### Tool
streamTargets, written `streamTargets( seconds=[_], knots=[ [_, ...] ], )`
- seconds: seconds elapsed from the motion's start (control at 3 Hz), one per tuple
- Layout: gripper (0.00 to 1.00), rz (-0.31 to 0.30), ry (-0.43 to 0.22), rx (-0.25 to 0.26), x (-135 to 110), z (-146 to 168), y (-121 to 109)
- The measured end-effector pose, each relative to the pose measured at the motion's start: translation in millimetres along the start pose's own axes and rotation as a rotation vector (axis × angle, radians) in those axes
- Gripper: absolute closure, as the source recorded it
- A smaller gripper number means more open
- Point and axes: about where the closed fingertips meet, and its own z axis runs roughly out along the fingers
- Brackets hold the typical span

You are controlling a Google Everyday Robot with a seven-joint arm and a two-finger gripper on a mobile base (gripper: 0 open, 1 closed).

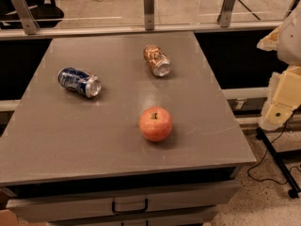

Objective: Place orange can upright

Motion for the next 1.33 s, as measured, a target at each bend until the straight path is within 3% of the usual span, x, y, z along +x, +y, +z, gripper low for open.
streamTargets(
  seconds=[0.67,1.0,1.33],
  knots=[
    [0.0,0.0,-0.015,0.006,-4.2,0.2,-3.7],
    [0.0,0.025,-0.055,0.006,-33.1,17.4,-31.6],
    [0.0,0.056,-0.135,0.036,-92.0,41.0,-79.7]
  ],
)
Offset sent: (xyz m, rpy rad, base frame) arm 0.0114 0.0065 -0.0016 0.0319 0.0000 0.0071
